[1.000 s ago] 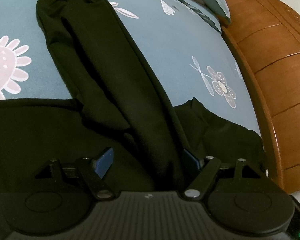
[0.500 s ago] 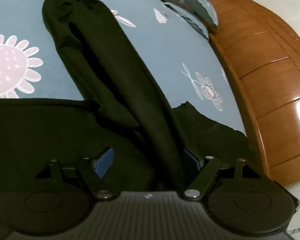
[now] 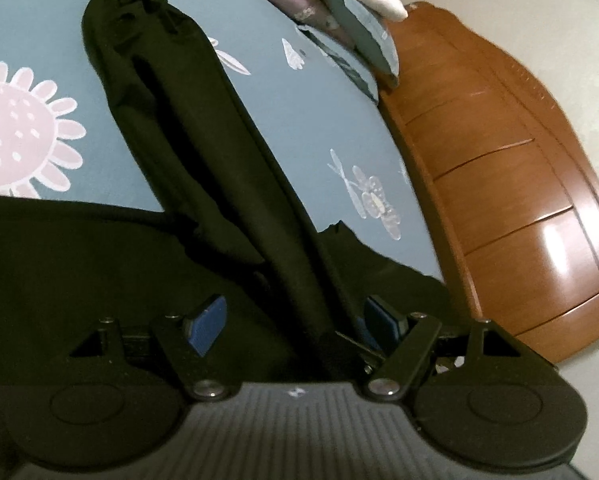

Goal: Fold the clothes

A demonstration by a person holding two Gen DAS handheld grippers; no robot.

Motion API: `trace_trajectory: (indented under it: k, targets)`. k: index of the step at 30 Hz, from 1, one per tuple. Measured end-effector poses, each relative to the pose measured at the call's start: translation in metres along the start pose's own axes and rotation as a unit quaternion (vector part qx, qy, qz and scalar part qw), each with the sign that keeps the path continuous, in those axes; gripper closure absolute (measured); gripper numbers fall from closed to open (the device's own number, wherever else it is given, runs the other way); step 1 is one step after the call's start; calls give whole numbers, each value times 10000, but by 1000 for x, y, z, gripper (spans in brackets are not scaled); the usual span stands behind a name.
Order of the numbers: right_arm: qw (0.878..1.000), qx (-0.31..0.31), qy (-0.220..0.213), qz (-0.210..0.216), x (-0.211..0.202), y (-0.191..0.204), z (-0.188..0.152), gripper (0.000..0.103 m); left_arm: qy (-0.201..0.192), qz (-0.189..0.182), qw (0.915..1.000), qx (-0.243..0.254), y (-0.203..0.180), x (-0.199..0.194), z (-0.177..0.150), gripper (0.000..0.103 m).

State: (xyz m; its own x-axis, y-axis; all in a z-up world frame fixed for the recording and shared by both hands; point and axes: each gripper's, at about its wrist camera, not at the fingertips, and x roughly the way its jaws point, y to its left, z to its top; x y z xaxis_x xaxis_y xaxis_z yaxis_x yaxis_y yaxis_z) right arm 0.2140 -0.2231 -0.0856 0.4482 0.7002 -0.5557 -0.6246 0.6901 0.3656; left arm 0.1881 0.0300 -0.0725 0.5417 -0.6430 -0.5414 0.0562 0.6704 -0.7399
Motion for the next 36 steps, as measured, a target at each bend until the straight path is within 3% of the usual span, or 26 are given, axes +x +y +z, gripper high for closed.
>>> trace_trajectory:
  k: [1, 4, 5, 6, 17, 24, 31, 33, 35, 36]
  targets:
    - [9999, -82, 71, -24, 3, 2, 3, 36, -14, -72, 10000, -47, 2, -1, 0, 27]
    - [9990, -328, 283, -97, 12, 8, 11, 72, -21, -213, 9997, -151, 7, -3, -2, 27]
    - [9985, -405, 340, -134, 14, 11, 11, 94, -23, -260, 9995, -186, 8, -3, -2, 27]
    - [9979, -478, 394, -166, 15, 13, 12, 98, -26, -309, 9993, -218, 10, -4, -2, 27]
    - [9965, -678, 106, 482, -25, 56, 10, 98, 111, -1090, 9924, -561, 11, 4, -3, 22]
    - [9950, -493, 115, 857, -42, 62, -6, 98, 389, -983, 9924, -623, 12, 32, 0, 22]
    - [9927, -358, 103, 1148, -62, 62, -18, 98, 104, -799, 9944, -681, 18, 47, 5, 22]
    - [9928, -386, 145, 1126, -64, 66, -22, 98, 5, -787, 9944, -704, 20, 52, 7, 25]
    - [9932, -424, 194, 1065, -64, 68, -27, 98, -85, -585, 9971, -477, 18, 50, 6, 41]
    - [9935, -433, 219, 1032, -64, 69, -29, 96, -130, -484, 9981, -363, 16, 50, 6, 56]
